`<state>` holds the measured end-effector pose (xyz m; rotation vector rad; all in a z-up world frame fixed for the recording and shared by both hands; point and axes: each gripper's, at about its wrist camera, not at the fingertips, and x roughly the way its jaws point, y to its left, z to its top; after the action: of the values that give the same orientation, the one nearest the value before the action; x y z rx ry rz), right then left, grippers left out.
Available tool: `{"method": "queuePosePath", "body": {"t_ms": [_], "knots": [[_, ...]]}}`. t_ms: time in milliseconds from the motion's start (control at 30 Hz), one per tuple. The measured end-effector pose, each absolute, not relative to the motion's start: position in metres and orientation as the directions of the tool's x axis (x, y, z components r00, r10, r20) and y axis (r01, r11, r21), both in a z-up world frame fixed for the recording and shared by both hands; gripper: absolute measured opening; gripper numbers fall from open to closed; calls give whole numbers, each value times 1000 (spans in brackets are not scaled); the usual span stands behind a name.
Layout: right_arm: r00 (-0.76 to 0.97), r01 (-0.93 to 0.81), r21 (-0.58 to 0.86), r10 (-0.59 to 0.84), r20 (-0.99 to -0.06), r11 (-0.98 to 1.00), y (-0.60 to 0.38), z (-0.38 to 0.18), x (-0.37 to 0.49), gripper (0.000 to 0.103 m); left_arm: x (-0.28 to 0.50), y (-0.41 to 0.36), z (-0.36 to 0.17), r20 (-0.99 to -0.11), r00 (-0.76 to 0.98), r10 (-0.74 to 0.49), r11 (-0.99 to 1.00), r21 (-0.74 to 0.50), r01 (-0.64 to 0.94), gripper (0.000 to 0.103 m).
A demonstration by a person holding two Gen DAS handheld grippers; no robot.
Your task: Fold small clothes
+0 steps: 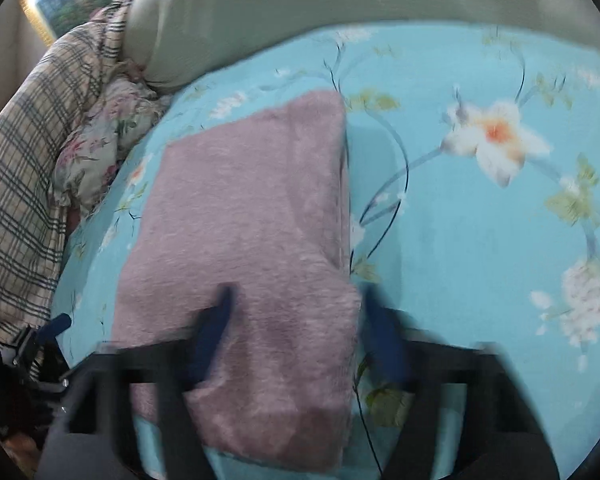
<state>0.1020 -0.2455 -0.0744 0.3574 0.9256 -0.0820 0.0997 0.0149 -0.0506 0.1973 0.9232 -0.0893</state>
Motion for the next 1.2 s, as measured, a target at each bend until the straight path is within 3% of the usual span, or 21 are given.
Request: {"method": "queuePosePath", "body": {"t_ms": [133, 367, 467, 533, 700, 867, 1100, 1167, 1200], "knots": [[678, 200, 297, 87, -730, 934, -247, -53, 84, 12, 102, 9, -53, -807, 591, -1, 975, 131, 180, 97], [620, 235, 228, 35, -784, 945, -247, -86, 88, 12, 107, 2, -79, -839, 543, -1, 971, 128, 200, 98], [619, 242, 208, 14, -785, 948, -246, -79, 85, 15, 108, 6, -87, -848, 529, -15, 975, 105, 196, 99], [623, 254, 187, -13, -782, 949, -244, -69, 78, 23, 110, 9, -87, -851, 525, -21, 976, 95, 194, 100], [685, 177, 188, 16, -729, 966, -224, -48, 47, 24, 108, 7, -88, -842, 540, -6, 975, 116, 192, 100], [567, 164, 127, 12, -824, 978, -218, -88, 50, 24, 105, 6, -89, -840, 543, -6, 975, 116, 189, 99], [587, 172, 155, 25, -809, 973, -223, -81, 43, 24, 99, 10, -87, -842, 539, -15, 978, 100, 184, 100], [595, 165, 160, 31, -803, 973, -221, -75, 37, 31, 96, 12, -84, -839, 544, -17, 979, 96, 180, 99], [600, 159, 162, 35, -799, 974, -216, -73, 33, 42, 93, 12, -82, -836, 548, -16, 979, 98, 177, 99]]}}
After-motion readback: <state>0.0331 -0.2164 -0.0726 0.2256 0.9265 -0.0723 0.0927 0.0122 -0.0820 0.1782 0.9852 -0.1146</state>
